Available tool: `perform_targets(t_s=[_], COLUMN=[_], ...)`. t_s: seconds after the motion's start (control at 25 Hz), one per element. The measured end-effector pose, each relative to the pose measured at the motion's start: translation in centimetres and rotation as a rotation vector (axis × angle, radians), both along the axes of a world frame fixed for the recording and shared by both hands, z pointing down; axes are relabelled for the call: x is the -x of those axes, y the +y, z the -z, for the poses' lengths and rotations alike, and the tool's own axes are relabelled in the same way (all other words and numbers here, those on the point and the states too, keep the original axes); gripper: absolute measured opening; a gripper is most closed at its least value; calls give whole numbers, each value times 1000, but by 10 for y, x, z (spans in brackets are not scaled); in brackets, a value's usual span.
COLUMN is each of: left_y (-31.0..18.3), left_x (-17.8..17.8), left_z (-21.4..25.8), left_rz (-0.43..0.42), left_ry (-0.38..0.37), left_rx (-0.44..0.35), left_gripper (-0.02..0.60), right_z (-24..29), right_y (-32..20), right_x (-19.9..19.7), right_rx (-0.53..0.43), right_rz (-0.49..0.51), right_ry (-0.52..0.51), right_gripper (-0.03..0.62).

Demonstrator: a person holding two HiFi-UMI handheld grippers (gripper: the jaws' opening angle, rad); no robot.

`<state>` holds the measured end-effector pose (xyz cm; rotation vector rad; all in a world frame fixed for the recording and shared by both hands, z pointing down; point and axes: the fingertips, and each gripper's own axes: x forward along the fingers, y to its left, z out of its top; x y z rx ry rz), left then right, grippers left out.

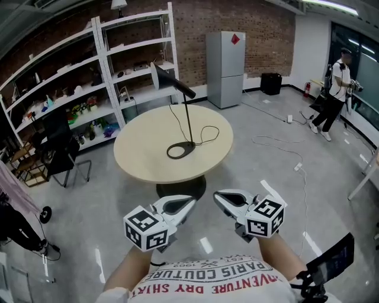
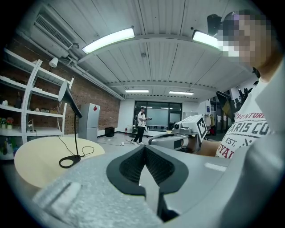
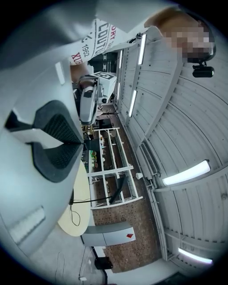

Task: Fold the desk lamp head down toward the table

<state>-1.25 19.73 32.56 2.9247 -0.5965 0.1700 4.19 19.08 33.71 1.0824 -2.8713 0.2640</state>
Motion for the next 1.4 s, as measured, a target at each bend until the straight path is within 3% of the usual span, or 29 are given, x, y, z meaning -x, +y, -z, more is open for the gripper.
perform_targets(t_s=[0.6, 1.0, 1.4], left_y=[9, -20, -96], left_x=[-56, -43, -32], left_z=[-5, -13, -27], left_rz=[-47, -14, -17], left_ry=[-36, -43, -29], left_rx=[0, 21, 57], left_gripper=[2, 2, 2], right_z=[-3, -13, -28], right_y=[8, -20, -96], right_x=[-49, -41, -31], right_rx=[-8, 12, 50], right_rz=[-23, -3, 0], right_ry=[-30, -41, -26], right_gripper=[2, 2, 2])
